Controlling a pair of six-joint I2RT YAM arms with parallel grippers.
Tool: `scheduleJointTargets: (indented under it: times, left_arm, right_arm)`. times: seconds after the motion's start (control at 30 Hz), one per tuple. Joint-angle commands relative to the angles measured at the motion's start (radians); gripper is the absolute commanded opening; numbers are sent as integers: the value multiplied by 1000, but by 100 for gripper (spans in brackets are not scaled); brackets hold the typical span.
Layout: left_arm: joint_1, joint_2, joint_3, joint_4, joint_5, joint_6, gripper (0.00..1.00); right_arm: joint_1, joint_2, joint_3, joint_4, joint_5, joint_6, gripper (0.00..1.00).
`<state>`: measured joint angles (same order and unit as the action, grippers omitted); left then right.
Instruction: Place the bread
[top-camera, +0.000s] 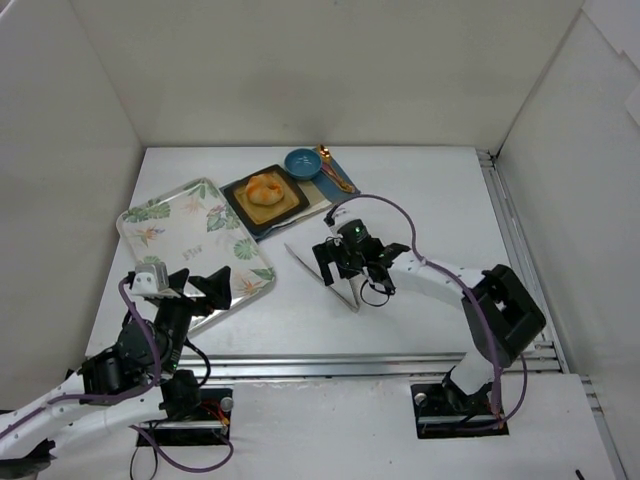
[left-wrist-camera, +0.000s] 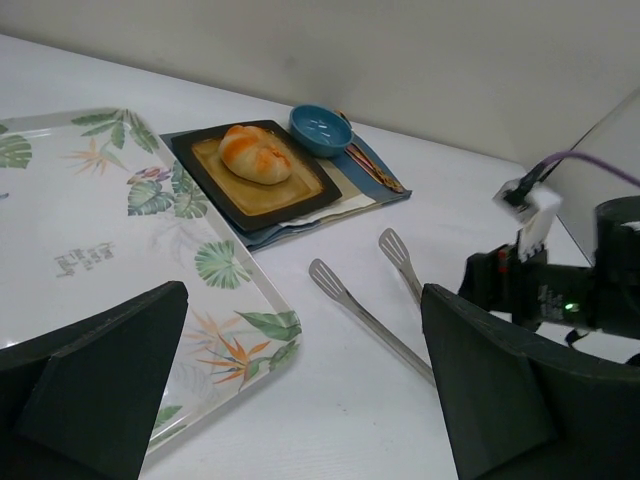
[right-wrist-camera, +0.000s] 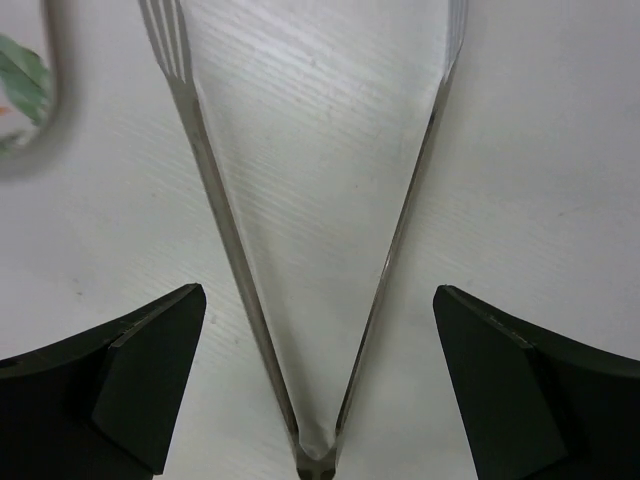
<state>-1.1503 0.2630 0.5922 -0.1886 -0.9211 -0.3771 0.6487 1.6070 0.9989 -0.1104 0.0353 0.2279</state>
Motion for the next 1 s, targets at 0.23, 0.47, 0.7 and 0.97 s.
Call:
scheduleJointTargets:
  times: [0.23,0.47,0.7,0.97]
  left_arm:
    - [-3,143,14,120,50,75,99]
    - [-3,173,-11,217,192,165,99]
    - [-3,165,-29,271,287,195,99]
    - [-3,174,-37,284,327,218,99]
  right_arm:
    - [302,-485,138,-70,446,74,98]
    - [528,-899,-34,-115,739,125,98]
    - [563,-1035,-183,-121,747,157,98]
    - [591,-950,-158,-153,758,171,98]
